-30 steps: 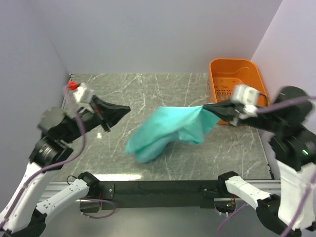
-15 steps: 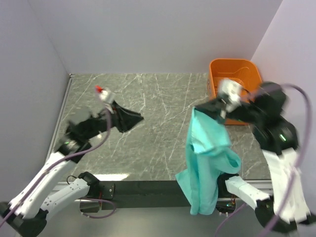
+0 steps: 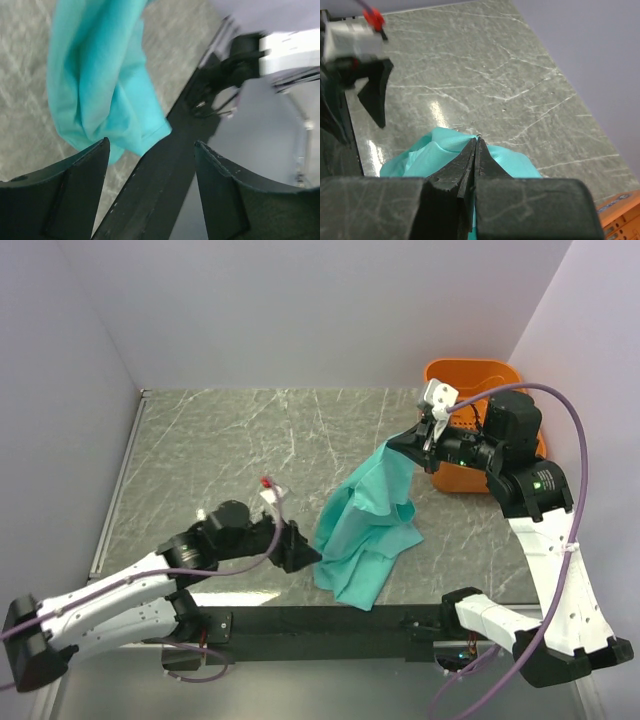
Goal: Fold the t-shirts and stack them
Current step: Flatten the tshirt out
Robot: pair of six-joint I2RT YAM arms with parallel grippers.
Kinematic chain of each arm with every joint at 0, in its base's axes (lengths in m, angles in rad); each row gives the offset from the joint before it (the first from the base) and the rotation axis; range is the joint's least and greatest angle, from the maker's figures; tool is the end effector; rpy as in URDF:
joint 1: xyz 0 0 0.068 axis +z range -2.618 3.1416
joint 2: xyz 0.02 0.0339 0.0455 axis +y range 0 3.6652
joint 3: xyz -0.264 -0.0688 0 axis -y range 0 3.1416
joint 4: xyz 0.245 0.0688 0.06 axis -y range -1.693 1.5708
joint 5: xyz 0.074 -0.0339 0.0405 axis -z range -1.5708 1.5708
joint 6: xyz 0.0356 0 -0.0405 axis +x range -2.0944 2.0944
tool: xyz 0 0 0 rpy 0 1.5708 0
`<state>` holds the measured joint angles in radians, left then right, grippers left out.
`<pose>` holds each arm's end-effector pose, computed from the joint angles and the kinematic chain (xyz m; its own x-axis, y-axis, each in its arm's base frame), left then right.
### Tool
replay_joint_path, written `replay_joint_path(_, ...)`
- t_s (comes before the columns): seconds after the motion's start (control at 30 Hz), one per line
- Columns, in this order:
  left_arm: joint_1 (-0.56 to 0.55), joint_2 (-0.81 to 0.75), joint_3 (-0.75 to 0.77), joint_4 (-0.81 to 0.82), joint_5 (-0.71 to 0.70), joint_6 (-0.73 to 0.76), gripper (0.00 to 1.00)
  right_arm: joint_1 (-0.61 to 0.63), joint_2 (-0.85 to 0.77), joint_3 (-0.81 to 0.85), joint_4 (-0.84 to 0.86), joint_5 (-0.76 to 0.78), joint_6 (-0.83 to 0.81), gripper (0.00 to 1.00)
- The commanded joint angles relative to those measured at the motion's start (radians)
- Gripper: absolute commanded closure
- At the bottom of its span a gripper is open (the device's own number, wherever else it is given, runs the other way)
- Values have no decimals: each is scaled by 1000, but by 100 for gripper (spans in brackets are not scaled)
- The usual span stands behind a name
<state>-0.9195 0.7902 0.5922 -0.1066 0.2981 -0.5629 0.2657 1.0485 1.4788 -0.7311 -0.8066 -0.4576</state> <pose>0.1064 -0.1569 0.2793 -0.6501 0.0114 -0.7598 0.6896 0.4289 -0.5836 0.1671 0.0721 0.4698 0.1177 -0.2848 -0.9513 -0.8862 0.4022 -0.2301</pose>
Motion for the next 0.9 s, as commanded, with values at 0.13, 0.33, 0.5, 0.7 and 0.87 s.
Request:
replay_joint_path(0.13,-136,198,-9,-22,-387,-25,26,-11,-21,6,62,20,7,100)
replay_joint_path(0.33,-137,260,-8,-16,-430,-45,27,-20,-31,-6,70,37,7,100)
replay_joint_path(0.5,-137,329,-66,53,-323,-64,29,-40,-24,-3,72,40,11,100)
replay_joint_path(0.7,-139,385,-120,132,-278,-106,34,-48,-18,2,73,29,19,100)
replay_joint_path(0.87,-143,449,-129,191,-234,-114,36,-54,-13,3,73,17,27,100)
